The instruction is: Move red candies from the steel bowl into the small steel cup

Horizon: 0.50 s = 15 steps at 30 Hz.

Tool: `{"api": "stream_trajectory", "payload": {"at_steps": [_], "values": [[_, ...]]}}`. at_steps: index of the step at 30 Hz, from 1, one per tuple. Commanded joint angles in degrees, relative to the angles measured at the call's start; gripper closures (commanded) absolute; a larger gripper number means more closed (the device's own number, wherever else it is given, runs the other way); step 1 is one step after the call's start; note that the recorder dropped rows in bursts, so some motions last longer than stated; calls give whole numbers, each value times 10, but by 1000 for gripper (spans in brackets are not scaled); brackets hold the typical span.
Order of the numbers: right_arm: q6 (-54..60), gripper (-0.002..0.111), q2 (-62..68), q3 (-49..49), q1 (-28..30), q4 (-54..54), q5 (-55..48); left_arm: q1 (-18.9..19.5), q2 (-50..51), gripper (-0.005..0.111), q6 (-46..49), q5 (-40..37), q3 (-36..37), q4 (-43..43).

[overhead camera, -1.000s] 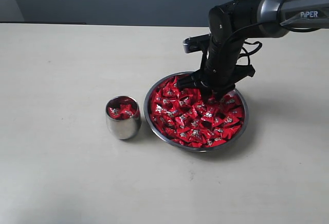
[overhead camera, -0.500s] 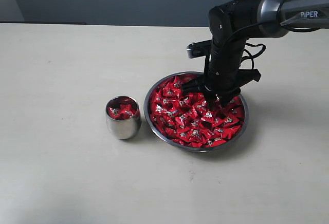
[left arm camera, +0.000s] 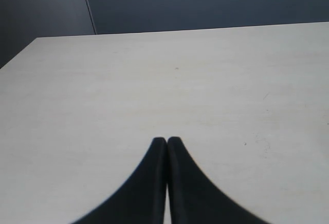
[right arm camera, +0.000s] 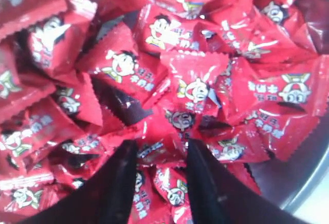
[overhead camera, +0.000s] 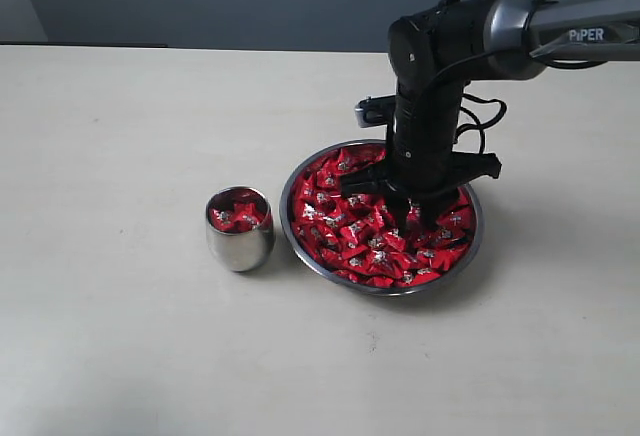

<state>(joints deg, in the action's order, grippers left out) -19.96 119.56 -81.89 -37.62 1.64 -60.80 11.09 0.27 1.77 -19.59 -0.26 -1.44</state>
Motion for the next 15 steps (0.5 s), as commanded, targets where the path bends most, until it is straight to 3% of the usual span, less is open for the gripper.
{"api": "stream_trajectory", "payload": {"at_steps": [1, 9, 15], "values": [[-6, 75, -23, -1, -11, 28, -5, -4, -3, 106, -1, 4, 3, -1], [-10, 75, -65, 9, -13, 45, -3, -4, -3, 106, -1, 4, 3, -1], [-12, 75, -113, 122, -14, 45, 98, -4, -3, 106, -1, 4, 3, -1]]}}
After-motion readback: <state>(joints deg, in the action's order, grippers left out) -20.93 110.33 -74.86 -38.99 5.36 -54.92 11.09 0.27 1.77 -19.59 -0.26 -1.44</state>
